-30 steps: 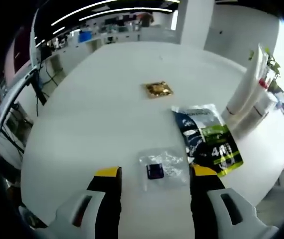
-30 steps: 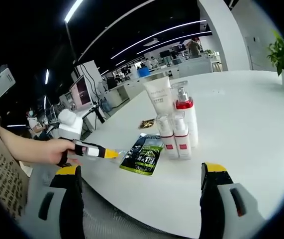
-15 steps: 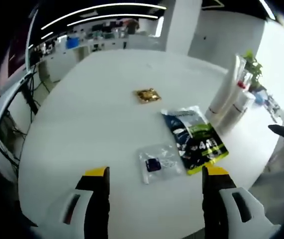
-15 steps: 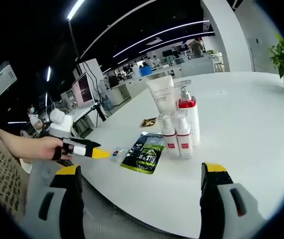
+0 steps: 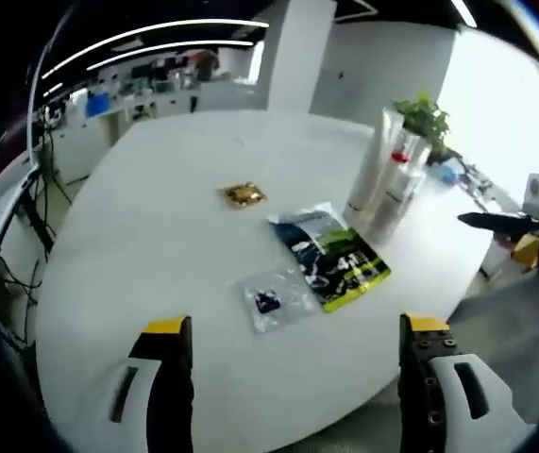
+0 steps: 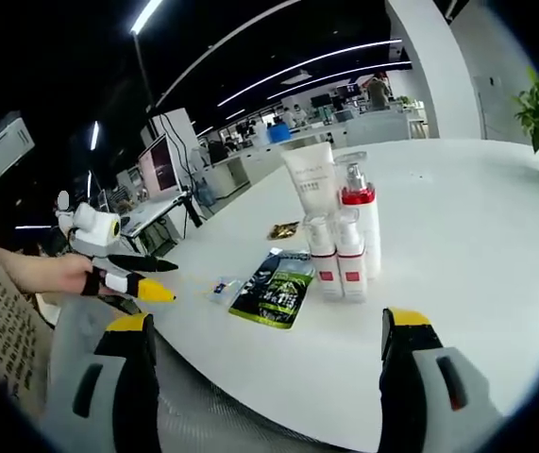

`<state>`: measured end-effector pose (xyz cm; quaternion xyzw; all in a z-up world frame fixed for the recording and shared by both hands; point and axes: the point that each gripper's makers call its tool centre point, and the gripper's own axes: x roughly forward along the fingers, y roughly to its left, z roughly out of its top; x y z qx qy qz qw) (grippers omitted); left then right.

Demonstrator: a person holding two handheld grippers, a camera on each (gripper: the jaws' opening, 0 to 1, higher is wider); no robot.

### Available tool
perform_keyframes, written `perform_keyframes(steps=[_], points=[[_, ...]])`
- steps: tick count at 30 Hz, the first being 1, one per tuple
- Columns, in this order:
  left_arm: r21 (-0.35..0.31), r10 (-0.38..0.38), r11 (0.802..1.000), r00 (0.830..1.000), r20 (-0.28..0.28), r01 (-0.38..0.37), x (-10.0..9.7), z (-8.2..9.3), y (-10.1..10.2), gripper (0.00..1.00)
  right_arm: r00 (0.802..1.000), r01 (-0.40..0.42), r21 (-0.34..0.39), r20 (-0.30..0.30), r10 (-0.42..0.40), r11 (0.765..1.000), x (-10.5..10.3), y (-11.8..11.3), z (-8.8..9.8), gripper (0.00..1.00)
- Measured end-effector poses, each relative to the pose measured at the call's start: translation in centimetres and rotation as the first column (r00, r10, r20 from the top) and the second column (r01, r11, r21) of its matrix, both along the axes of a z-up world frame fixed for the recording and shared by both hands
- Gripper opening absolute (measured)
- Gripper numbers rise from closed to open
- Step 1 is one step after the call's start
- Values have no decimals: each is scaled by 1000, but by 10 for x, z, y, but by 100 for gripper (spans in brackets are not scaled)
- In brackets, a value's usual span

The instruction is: Arrange the skincare products in the storage area until every visible bottle or jar stands upright without overlapping.

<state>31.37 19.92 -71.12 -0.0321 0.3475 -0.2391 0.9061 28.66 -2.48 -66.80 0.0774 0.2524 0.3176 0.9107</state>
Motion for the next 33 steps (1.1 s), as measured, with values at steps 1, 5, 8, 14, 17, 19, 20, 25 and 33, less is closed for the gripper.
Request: perform_keyframes(steps=[1, 5, 8, 14, 17, 19, 20, 25, 33], points=[[-11, 5, 1000, 1000, 3, -5, 0, 2, 1, 91, 1000, 0, -1, 0, 0, 1000, 0, 0, 0, 100], [-17, 4, 1000, 1000, 21, -3, -1, 8, 5, 94, 1000, 5, 1, 1, -5, 1000, 0, -1, 0, 100], [-19, -4, 1000, 999, 34, 4, -4, 11, 6, 96, 1000, 2, -1, -1, -2, 1000, 0, -1, -1, 100], [-29, -14, 999, 999, 48, 15, -10, 17, 11, 97, 1000, -6, -9, -7, 6, 1000, -1, 0, -2, 100], [-39, -10, 999, 998, 56, 13, -9, 21, 11, 97, 1000, -9, -9, -10, 9, 1000, -2, 1, -3, 100], [-42, -5, 999, 998, 62, 8, -8, 22, 11, 97, 1000, -12, -13, -11, 12, 1000, -2, 1, -4, 100], [-43, -2, 999, 998, 64, 5, -7, 23, 12, 97, 1000, -13, -13, -13, 13, 1000, -2, 1, -4, 100], [-40, 3, 999, 998, 64, -1, -8, 23, 13, 97, 1000, -17, -16, -15, 17, 1000, -3, 2, -4, 100], [-38, 12, 999, 998, 58, -10, -6, 21, 15, 97, 1000, -22, -21, -17, 21, 1000, -3, 2, -5, 100]])
